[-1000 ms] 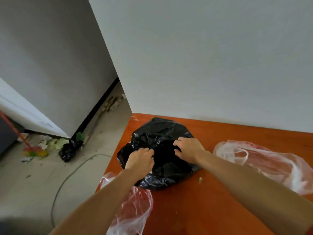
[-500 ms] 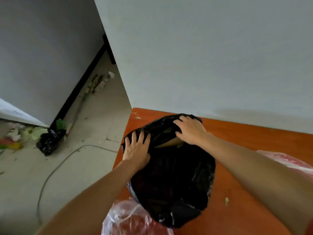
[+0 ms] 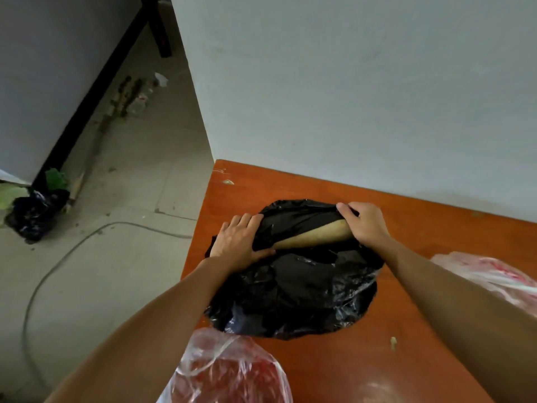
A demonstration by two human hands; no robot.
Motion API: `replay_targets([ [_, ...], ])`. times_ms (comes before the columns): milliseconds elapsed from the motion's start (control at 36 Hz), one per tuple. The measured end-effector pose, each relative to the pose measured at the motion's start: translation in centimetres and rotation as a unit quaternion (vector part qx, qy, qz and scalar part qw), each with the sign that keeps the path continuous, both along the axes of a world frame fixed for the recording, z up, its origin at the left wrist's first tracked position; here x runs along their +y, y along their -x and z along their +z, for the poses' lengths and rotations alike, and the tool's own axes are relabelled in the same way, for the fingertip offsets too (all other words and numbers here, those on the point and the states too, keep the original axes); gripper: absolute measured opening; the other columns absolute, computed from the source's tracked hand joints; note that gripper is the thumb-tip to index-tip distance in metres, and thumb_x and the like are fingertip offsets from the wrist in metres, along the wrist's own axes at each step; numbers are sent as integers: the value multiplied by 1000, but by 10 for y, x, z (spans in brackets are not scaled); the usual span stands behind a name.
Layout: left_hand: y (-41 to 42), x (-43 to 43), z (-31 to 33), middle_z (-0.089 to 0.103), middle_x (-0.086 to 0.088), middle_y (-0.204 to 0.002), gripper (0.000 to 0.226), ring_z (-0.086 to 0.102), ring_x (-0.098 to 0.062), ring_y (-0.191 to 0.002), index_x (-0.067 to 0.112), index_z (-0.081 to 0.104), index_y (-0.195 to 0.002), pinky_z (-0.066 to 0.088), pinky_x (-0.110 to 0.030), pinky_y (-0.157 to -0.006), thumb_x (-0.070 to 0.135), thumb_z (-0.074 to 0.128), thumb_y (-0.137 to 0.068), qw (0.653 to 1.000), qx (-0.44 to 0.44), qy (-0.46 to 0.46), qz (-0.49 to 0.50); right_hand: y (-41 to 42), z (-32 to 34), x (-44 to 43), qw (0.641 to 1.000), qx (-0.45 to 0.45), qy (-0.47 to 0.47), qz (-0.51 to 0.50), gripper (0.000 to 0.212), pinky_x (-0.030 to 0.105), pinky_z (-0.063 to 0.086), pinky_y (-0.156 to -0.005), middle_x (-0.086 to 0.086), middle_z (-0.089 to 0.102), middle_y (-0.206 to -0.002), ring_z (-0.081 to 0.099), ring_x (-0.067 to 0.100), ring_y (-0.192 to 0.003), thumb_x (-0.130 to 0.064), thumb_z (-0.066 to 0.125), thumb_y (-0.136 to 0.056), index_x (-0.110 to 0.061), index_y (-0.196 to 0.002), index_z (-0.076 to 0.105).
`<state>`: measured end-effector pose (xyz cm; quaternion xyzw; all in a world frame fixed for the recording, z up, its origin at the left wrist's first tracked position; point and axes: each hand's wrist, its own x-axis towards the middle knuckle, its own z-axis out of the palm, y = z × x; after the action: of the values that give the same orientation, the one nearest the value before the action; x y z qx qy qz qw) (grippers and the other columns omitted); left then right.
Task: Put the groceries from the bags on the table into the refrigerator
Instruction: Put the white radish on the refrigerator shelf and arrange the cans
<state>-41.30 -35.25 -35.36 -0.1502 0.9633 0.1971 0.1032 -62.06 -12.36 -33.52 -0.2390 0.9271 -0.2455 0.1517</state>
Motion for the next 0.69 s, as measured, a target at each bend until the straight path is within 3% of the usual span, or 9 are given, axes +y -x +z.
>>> replay_targets([
  [56,3,-1,-1,45,0,-135,87,41,-24,-124,23,30,-144,36,-42,-103,73,56,-78,1000,-1,-19,-16,-4,-2,12,998,-33,19,-52,54,35,30,-54,10,47,-55,47,24,-53,-39,54,-99,0,-61,52],
  [111,6,-2,-1,45,1,-135,87,40,-24,-124,25,30,-144,36,-42,-105,74,56,-77,998,-19,-44,-35,-10,0,21,984,-102,61,-136,45,34,42,-63,6,64,-68,59,19,-66,-37,57,-98,-4,-70,69],
  [222,11,-1,0,45,1,-136,90,41,-23,-124,26,32,-144,36,-43,-106,78,56,-73,994,-52,-82,-45,-17,-3,42,905,-239,140,-324,35,39,47,-79,1,71,-87,63,18,-85,-37,61,-96,-9,-84,76],
  [306,11,0,0,47,0,-133,90,44,-23,-121,25,39,-139,39,-41,-102,77,61,-70,989,-58,-137,-13,-24,-8,48,871,-242,172,-392,33,42,51,-87,5,71,-103,64,25,-96,-38,62,-94,-9,-102,75],
  [417,18,3,6,62,5,-110,78,60,-15,-99,26,58,-117,49,-35,-86,78,69,-60,964,-72,-245,76,-52,-9,45,909,-120,159,-365,37,34,43,-91,10,64,-120,57,26,-109,-33,47,-102,-8,-123,63],
  [500,23,5,7,69,2,-98,75,66,-15,-88,21,65,-100,53,-39,-83,81,66,-55,936,-78,-314,138,-76,-14,52,932,-88,138,-323,45,34,35,-102,10,52,-140,47,27,-128,-38,38,-104,-12,-139,50],
  [611,27,13,11,68,-4,-94,71,65,-21,-86,15,67,-97,50,-40,-77,80,60,-70,914,-67,-338,214,-93,-19,71,971,-71,75,-214,66,35,30,-110,11,38,-151,34,26,-139,-49,41,-98,-13,-152,29],
  [694,32,21,17,62,-3,-84,67,61,-21,-78,11,64,-94,40,-35,-68,76,49,-82,908,-46,-317,269,-89,-16,84,991,-20,-13,-129,80,44,33,-109,12,30,-154,27,29,-142,-50,55,-93,-14,-154,19],
])
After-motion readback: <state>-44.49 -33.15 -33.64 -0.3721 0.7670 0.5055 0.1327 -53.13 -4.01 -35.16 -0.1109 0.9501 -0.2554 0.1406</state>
